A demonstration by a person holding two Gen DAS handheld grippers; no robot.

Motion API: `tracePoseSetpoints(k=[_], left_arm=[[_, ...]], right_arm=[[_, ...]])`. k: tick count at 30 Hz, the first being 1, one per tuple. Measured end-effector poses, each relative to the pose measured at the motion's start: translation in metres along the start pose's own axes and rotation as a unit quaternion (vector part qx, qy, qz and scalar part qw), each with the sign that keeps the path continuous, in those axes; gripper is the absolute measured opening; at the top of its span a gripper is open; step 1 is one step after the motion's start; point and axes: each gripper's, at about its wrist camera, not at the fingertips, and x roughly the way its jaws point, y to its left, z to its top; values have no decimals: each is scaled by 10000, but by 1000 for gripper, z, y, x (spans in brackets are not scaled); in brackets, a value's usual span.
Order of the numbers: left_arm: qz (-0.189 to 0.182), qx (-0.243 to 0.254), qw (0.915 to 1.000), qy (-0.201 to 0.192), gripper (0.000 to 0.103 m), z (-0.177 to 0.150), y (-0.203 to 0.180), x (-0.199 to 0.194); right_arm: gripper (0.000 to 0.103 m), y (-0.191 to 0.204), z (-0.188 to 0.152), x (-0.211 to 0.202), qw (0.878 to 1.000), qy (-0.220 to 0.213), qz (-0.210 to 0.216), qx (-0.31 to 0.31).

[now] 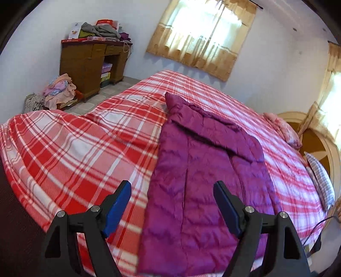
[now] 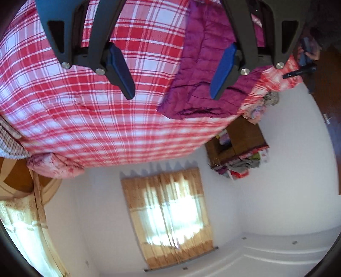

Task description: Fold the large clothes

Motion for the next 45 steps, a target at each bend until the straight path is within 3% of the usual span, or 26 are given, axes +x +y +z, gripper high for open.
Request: tracePoseSetpoints(k=[3, 7, 14, 19, 29, 33, 34, 35, 36, 37, 38, 40, 42, 43, 45], left_arm=[[100, 127, 9998, 89, 80, -13, -2, 5], [164, 333, 9987, 358, 80, -34, -6, 13], [390, 787, 9939, 664, 80, -53, -8, 19], [339, 713, 9939, 767, 80, -66, -1, 18], [221, 597, 9958, 660, 79, -75, 4, 17], [107, 644, 9958, 645, 79, -74, 1, 20], [116, 717, 9953, 638, 77, -76, -3, 20], [153, 804, 9946, 642, 73, -76, -6, 21], [196, 949, 9932, 650, 58, -77, -10, 22], [218, 1038, 9922, 657, 53, -78, -13, 22], [156, 1066, 9918, 681, 48, -78, -14, 22], [-21, 966, 9917, 853, 23, -79, -13, 27], [10, 871, 9920, 916, 18, -82, -11, 32], [-7, 856, 9924, 883, 11, -82, -12, 32], [-281, 774, 9941, 699, 9, -77, -15, 23]], right_arm=[[81, 5, -9, 0, 9997, 108, 210, -98], [80, 13, -42, 32, 9965, 750, 329, -140], [76, 18, -124, 120, 9735, 2242, 448, -16], [75, 19, -178, 143, 9577, 2808, 594, 225], [62, 20, -217, 157, 9429, 3235, 596, 520], [62, 22, -224, 162, 9421, 3236, 642, 601], [59, 22, -223, 162, 9426, 3215, 654, 615], [44, 22, -223, 162, 9426, 3207, 683, 635], [33, 24, -222, 163, 9406, 3239, 762, 668], [24, 26, -224, 165, 9361, 3340, 854, 696], [24, 30, -227, 167, 9344, 3393, 854, 673], [24, 33, -230, 169, 9362, 3378, 763, 589], [24, 30, -231, 170, 9361, 3361, 767, 705], [19, 29, -231, 170, 9359, 3344, 788, 781], [13, 29, -226, 165, 9379, 3220, 927, 897]])
